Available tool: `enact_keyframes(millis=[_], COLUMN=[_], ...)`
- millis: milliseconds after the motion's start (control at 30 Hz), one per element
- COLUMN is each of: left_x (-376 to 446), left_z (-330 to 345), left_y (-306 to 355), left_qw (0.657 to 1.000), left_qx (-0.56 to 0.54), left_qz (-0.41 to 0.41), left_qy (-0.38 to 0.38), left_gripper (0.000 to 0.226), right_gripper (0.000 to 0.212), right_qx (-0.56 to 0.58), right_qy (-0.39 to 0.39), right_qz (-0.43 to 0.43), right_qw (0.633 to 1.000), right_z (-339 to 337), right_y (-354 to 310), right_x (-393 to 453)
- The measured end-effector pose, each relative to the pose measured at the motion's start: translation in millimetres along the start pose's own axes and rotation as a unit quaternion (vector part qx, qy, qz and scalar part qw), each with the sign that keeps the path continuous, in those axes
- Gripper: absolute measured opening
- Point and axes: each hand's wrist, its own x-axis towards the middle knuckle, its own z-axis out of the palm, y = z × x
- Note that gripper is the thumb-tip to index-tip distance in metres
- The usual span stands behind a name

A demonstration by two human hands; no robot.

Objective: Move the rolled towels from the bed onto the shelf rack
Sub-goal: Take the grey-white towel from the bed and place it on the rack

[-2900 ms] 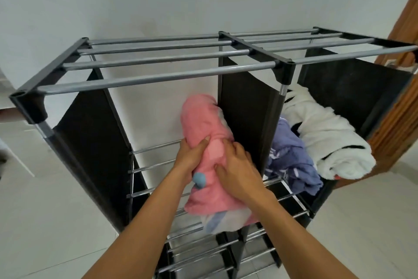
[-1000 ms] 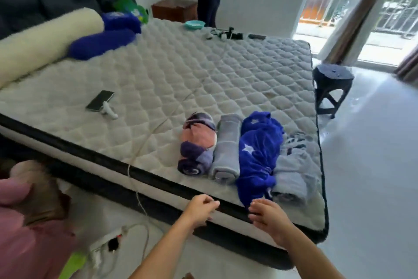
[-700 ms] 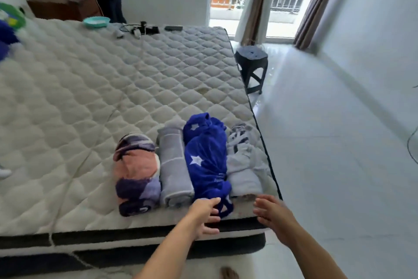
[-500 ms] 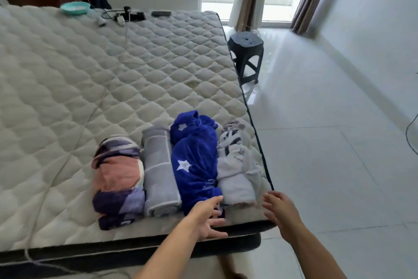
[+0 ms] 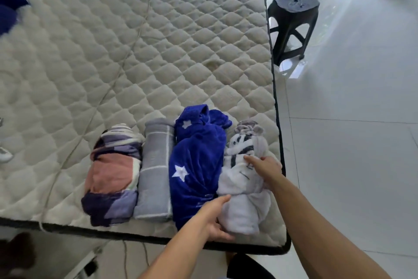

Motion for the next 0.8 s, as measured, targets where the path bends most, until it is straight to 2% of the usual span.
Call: enact_keyframes(millis=[67,133,300,467,600,667,800], left_x=[8.1,13.1,7.5,-9.1,-29.6,-47.5,-93.4], left_z=[2.4,3.3,10.8,12.9,9.3,4.0,-22.6], left_y=[-0.3,-2.3,-8.0,-24.8,-41.3,-46.3,-64.6], left_qw=[1.0,1.0,0.998,0.995,0.993,0.989,0.969], left_qx=[-0.008,-0.013,-0.018,-0.044,-0.067,-0.084,-0.138], left_qz=[0.006,0.015,0.042,0.073,0.094,0.114,0.206], left_qy=[0.004,0.016,0.038,0.043,0.04,0.031,0.018], left_gripper=[0.052,0.048,0.053,0.05,0.039,0.04,0.037], right_gripper=[0.063,0.056,0.017,0.02,0.022,0.02,0.018], right_qx=[-0.013,-0.018,-0.027,0.029,0.062,0.044,0.03], right_qy=[0.01,0.008,-0.023,-0.028,-0.019,-0.04,-0.113], right_qz=[0.007,-0.005,-0.033,-0.052,-0.122,-0.185,-0.294], right_qw=[1.0,1.0,0.999,0.998,0.99,0.981,0.949], right_z=[1.6,-0.3,-14.1,-23.6,-21.8,-15.4,10.8], right_y=[3.3,6.6,6.4,12.6,-2.0,-23.0,-68.8], right_x=[7.1,10.7,12.2,-2.9,-39.2,-61.8,-121.3])
